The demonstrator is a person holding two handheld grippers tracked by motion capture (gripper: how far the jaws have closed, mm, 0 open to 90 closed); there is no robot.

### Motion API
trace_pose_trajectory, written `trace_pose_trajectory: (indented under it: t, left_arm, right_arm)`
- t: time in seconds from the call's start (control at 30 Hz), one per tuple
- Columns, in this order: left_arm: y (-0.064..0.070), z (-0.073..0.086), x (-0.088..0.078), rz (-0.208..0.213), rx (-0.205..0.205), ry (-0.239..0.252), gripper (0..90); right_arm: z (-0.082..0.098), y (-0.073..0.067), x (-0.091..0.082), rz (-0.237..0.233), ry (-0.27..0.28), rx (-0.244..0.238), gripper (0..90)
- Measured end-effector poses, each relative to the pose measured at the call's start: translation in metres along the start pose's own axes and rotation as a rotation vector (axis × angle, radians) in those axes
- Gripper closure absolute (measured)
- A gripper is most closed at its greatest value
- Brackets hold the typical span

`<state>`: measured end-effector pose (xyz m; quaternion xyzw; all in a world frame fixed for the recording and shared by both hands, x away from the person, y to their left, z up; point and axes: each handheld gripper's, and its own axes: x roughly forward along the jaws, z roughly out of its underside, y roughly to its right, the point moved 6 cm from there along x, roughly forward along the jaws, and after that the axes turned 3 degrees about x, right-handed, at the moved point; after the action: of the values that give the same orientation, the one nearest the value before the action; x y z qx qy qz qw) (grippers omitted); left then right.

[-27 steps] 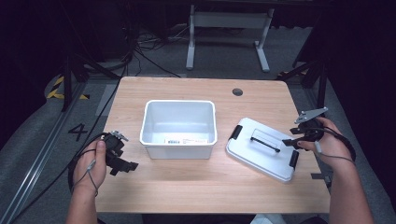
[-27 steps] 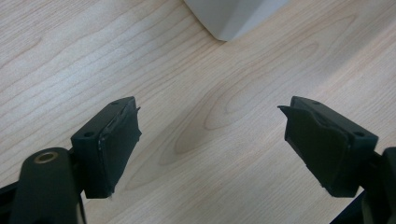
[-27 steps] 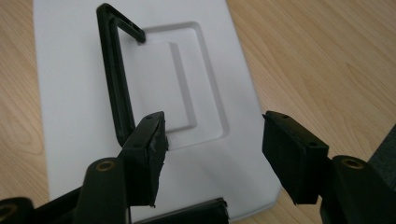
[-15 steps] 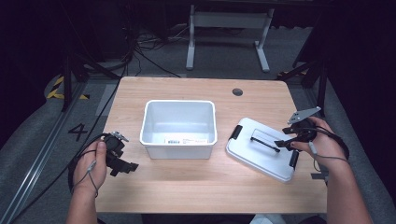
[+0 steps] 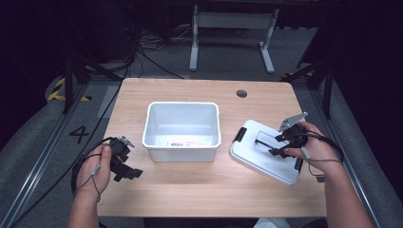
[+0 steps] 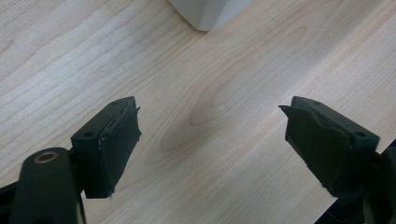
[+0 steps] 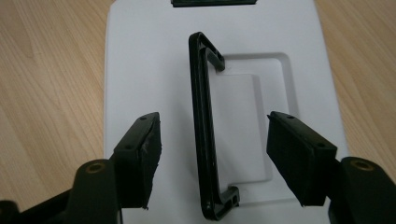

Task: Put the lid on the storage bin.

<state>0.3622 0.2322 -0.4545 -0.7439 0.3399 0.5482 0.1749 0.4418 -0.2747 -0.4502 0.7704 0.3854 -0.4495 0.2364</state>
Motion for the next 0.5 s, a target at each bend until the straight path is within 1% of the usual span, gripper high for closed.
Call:
trace_pose_trajectory:
  t: [0.07, 0.1, 0.17, 0.23, 0.27, 0.33, 0.43, 0.47, 0.5]
  left_arm:
    - [0.001, 0.001, 0.000, 0.001, 0.005, -0.005, 18.1]
    - [0.001, 0.001, 0.000, 0.001, 0.005, -0.005, 18.1]
    - [0.001, 0.001, 0.000, 0.000, 0.007, -0.004, 18.1]
    - [0.001, 0.001, 0.001, -0.003, 0.005, -0.007, 18.1]
    - [0.001, 0.001, 0.001, -0.001, 0.003, -0.011, 18.1]
    - [0.002, 0.002, 0.002, 0.000, 0.008, -0.019, 18.1]
    - [0.002, 0.004, 0.003, 0.002, 0.007, -0.024, 18.2]
    - [0.002, 0.004, 0.003, 0.002, 0.002, -0.024, 18.1]
    - [0.002, 0.005, 0.003, 0.003, 0.001, -0.027, 18.1]
  right_arm:
    - [-0.001, -0.001, 0.006, -0.004, -0.012, -0.009, 38.5]
    - [-0.001, -0.001, 0.006, -0.004, -0.012, -0.009, 38.5]
    - [-0.002, -0.003, 0.012, -0.009, -0.032, -0.005, 40.3]
    - [-0.002, -0.004, 0.017, -0.011, -0.042, -0.010, 42.9]
    - [-0.003, -0.004, 0.021, -0.011, -0.048, -0.004, 45.1]
    - [-0.003, -0.004, 0.022, -0.013, -0.051, -0.002, 45.9]
    - [-0.004, -0.003, 0.026, -0.008, -0.057, 0.005, 50.8]
    - [-0.004, -0.002, 0.027, -0.001, -0.060, 0.006, 53.2]
    - [-0.004, -0.002, 0.028, 0.001, -0.069, 0.012, 57.4]
